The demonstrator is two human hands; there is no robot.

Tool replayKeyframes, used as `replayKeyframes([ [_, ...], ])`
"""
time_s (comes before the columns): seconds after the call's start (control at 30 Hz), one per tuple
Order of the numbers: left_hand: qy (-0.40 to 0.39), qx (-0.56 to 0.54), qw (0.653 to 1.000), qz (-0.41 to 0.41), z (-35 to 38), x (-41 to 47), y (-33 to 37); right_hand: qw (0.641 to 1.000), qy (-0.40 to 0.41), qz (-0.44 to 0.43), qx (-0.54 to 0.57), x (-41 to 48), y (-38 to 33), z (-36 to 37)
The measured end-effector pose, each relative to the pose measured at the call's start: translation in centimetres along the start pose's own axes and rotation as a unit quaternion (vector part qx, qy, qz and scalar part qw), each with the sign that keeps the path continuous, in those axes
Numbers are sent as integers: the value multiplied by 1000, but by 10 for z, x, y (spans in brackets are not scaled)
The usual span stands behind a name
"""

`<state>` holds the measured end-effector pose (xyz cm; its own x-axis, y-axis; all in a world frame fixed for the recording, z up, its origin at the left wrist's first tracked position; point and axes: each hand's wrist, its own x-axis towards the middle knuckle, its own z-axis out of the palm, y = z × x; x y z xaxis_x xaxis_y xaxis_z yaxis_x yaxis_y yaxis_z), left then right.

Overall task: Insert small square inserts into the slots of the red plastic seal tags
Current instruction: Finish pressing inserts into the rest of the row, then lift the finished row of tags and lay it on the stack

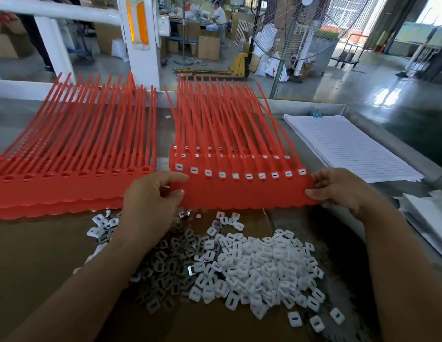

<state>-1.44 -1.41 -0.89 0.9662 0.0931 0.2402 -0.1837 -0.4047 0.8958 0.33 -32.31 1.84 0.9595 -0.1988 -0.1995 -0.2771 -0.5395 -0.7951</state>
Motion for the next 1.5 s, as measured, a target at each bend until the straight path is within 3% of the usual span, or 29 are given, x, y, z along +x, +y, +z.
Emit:
replayKeyframes([
  [0.17, 46, 73, 994, 67, 1, -1, 5, 1000, 8, -17, 22, -2, -2, -4],
  [0.53, 95, 82, 981, 148, -2, 1, 8, 989, 62, -92, 102, -4, -8, -2],
  [0.93, 103, 113, 974, 169, -1, 28, 23, 958, 167, -138, 186, 8, -9, 6],
  [1.13, 122, 118, 980, 102, 12, 46, 9, 961, 200, -128, 144, 29, -6, 31],
  [1.2, 111, 145, 980, 80, 15, 49, 2, 964, 200, -121, 130, 34, -3, 39],
  [1.33, 11, 235, 969, 70, 15, 51, -10, 969, 203, -112, 83, 41, 2, 43],
  [1.5, -29, 266, 961, 71, 14, 49, -12, 964, 241, -112, -3, 40, 4, 43],
])
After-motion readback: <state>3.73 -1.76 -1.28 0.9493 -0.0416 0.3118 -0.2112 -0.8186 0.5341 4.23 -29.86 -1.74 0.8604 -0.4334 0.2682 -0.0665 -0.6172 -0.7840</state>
